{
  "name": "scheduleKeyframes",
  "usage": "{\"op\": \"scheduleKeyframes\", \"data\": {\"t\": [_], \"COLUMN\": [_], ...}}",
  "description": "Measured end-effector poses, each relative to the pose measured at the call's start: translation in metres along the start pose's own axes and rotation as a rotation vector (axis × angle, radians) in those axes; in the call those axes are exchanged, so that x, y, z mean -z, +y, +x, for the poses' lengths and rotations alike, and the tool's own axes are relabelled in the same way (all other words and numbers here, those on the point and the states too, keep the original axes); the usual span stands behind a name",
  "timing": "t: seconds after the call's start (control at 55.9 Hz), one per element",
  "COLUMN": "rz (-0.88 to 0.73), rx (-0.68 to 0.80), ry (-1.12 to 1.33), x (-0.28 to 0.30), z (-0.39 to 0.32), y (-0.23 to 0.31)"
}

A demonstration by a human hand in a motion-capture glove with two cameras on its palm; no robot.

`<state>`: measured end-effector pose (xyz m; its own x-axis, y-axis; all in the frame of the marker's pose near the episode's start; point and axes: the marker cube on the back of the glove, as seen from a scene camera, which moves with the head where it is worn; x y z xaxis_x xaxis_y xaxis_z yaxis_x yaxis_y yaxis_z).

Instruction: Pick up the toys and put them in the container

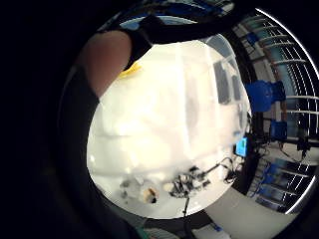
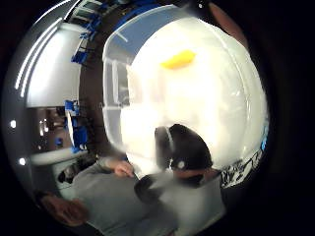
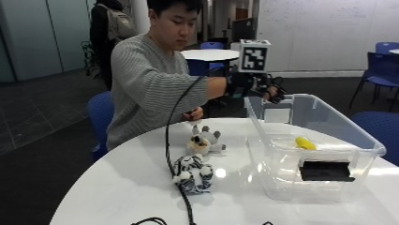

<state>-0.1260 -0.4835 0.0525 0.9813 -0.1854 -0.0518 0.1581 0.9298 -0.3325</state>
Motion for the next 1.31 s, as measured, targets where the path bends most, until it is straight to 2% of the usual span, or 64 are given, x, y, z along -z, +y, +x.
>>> {"op": "scheduleKeyframes", "data": {"t": [0.089,0.197,0.286,0.376,0.608,0.787,0.877,1.306], "rz": [0.033,0.096,0.144,0.139,0.069,-0.086,-0.14,-0.143], "rx": [0.042,0.099,-0.055,-0.196,-0.281,-0.353,-0.394,-0.407], "ry": [-0.15,-0.075,0.04,0.034,-0.037,-0.079,-0.026,0.083], "x": [0.028,0.043,0.042,0.034,-0.029,-0.131,-0.169,-0.193], "z": [0.014,0.049,0.09,0.125,0.162,0.173,0.173,0.167], "y": [0.057,0.129,0.166,0.185,0.191,0.195,0.199,0.19]}}
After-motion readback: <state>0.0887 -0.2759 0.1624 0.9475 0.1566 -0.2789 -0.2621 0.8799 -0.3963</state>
